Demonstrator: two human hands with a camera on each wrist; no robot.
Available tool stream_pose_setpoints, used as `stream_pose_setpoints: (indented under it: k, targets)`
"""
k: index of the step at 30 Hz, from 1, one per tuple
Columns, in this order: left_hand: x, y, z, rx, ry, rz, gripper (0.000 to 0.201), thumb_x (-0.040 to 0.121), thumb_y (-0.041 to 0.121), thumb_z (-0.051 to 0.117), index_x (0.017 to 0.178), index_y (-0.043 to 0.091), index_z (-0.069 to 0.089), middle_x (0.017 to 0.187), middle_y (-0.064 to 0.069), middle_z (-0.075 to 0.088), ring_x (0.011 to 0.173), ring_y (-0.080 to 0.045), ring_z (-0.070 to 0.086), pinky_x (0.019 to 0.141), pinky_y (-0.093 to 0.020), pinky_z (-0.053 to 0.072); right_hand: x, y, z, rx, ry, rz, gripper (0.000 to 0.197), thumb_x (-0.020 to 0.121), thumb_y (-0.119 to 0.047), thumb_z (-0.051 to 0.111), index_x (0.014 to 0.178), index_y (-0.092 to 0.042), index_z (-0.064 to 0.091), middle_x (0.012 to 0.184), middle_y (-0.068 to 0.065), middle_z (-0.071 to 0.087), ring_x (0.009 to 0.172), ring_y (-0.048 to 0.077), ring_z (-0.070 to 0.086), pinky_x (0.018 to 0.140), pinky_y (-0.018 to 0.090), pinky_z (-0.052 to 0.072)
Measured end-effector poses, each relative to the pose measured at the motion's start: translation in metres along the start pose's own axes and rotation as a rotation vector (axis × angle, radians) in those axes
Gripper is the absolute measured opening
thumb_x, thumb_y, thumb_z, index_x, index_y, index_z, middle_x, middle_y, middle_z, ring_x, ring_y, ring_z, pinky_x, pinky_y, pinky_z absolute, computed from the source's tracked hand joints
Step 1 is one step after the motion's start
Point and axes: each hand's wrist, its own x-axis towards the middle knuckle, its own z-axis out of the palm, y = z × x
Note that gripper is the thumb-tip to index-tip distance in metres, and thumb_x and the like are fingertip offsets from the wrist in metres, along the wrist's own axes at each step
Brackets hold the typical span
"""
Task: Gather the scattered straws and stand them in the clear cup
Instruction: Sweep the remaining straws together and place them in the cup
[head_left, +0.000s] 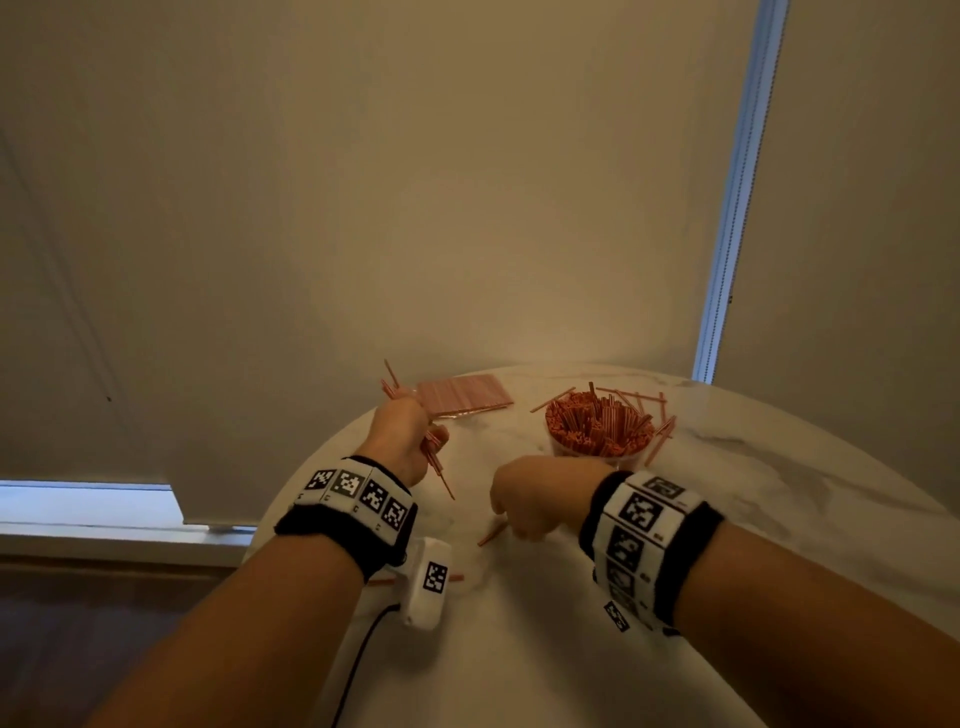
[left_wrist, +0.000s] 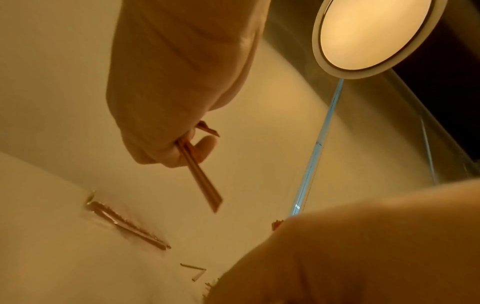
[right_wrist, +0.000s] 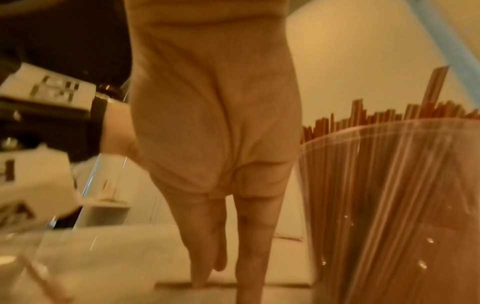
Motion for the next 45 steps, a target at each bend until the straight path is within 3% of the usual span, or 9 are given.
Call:
stream_pose_setpoints:
  k: [3, 7, 15, 19, 22, 30, 36, 42, 45]
  targets:
    - [-0.003, 0.004, -0.003, -0.083, -0.048, -0.023, 0.021, 0.106, 0.003, 0.037, 0.1, 0.009, 0.057, 0.062, -0.008, 0.058, 0.041, -0.014, 0.053, 0.041, -0.024, 0.054, 0.004, -0.002, 0.008, -0.145, 0.078, -0.067, 0.025, 0.093, -0.007, 0.06, 0.117, -0.003, 0.065, 0.116, 0.015, 0.066, 0.103, 0.032, 0.063, 0.077, 0.033, 0.046]
    - [0.0, 0.003, -0.009, -0.009, -0.147, 0.002, 0.03, 0.112, 0.021, 0.033, 0.086, 0.016, 0.046, 0.046, 0.008, 0.034, 0.035, -0.003, 0.025, 0.032, -0.017, 0.023, 0.001, -0.004, 0.015, -0.287, 0.115, -0.155, 0.024, 0.097, -0.004, 0.05, 0.117, -0.003, 0.064, 0.113, 0.017, 0.065, 0.1, 0.036, 0.064, 0.072, 0.036, 0.046]
    - [-0.001, 0.014, -0.023, 0.077, -0.197, 0.001, 0.036, 0.111, 0.038, 0.037, 0.085, 0.016, 0.047, 0.046, 0.01, 0.032, 0.036, -0.003, 0.022, 0.032, -0.017, 0.019, -0.005, -0.001, 0.015, -0.142, 0.224, -0.229, 0.015, 0.096, -0.017, 0.051, 0.108, -0.013, 0.058, 0.1, 0.009, 0.06, 0.085, 0.028, 0.059, 0.073, 0.041, 0.055]
    - [-0.004, 0.013, -0.027, 0.053, -0.203, -0.019, 0.039, 0.11, 0.041, 0.037, 0.083, 0.016, 0.047, 0.046, 0.01, 0.031, 0.037, -0.004, 0.022, 0.033, -0.017, 0.019, 0.0, -0.028, 0.016, 0.003, 0.22, -0.213, 0.017, 0.096, -0.022, 0.053, 0.109, -0.011, 0.057, 0.097, 0.011, 0.06, 0.084, 0.029, 0.058, 0.068, 0.036, 0.048]
    - [-0.005, 0.01, -0.028, 0.055, -0.214, -0.033, 0.037, 0.111, 0.038, 0.037, 0.083, 0.016, 0.048, 0.047, 0.009, 0.032, 0.038, -0.004, 0.022, 0.033, -0.017, 0.019, 0.005, -0.047, 0.021, -0.041, 0.132, -0.214, 0.024, 0.099, -0.029, 0.054, 0.111, -0.009, 0.061, 0.096, 0.009, 0.059, 0.085, 0.027, 0.058, 0.071, 0.035, 0.049]
    - [-0.013, 0.003, -0.025, 0.073, -0.283, -0.069, 0.035, 0.111, 0.038, 0.038, 0.087, 0.015, 0.049, 0.053, 0.008, 0.029, 0.042, -0.005, 0.02, 0.035, -0.017, 0.016, -0.003, -0.044, 0.022, -0.139, 0.178, -0.206, 0.021, 0.096, -0.021, 0.059, 0.108, -0.004, 0.066, 0.1, 0.015, 0.063, 0.072, 0.025, 0.049, 0.065, 0.033, 0.043]
    - [-0.019, 0.003, -0.017, 0.057, -0.312, -0.076, 0.035, 0.111, 0.037, 0.039, 0.087, 0.014, 0.049, 0.058, 0.007, 0.028, 0.043, -0.004, 0.021, 0.035, -0.017, 0.018, -0.006, -0.036, 0.02, -0.079, 0.099, -0.097, 0.033, 0.094, -0.037, 0.064, 0.104, -0.006, 0.066, 0.073, 0.003, 0.051, 0.058, 0.017, 0.044, 0.055, 0.029, 0.039]
    - [-0.024, 0.006, -0.012, 0.05, -0.326, -0.07, 0.036, 0.111, 0.038, 0.039, 0.087, 0.014, 0.05, 0.054, 0.008, 0.031, 0.041, -0.004, 0.022, 0.034, -0.016, 0.018, -0.004, -0.04, 0.021, -0.057, 0.143, -0.119, 0.023, 0.098, -0.018, 0.057, 0.114, -0.003, 0.064, 0.106, 0.015, 0.065, 0.079, 0.026, 0.055, 0.068, 0.032, 0.043]
    - [-0.025, 0.005, -0.013, 0.054, -0.328, -0.065, 0.034, 0.111, 0.037, 0.04, 0.087, 0.014, 0.049, 0.054, 0.008, 0.031, 0.042, -0.004, 0.022, 0.034, -0.016, 0.019, -0.008, -0.044, 0.021, -0.112, 0.088, -0.142, 0.022, 0.095, -0.015, 0.059, 0.112, -0.003, 0.065, 0.091, 0.01, 0.064, 0.078, 0.026, 0.057, 0.068, 0.031, 0.043]
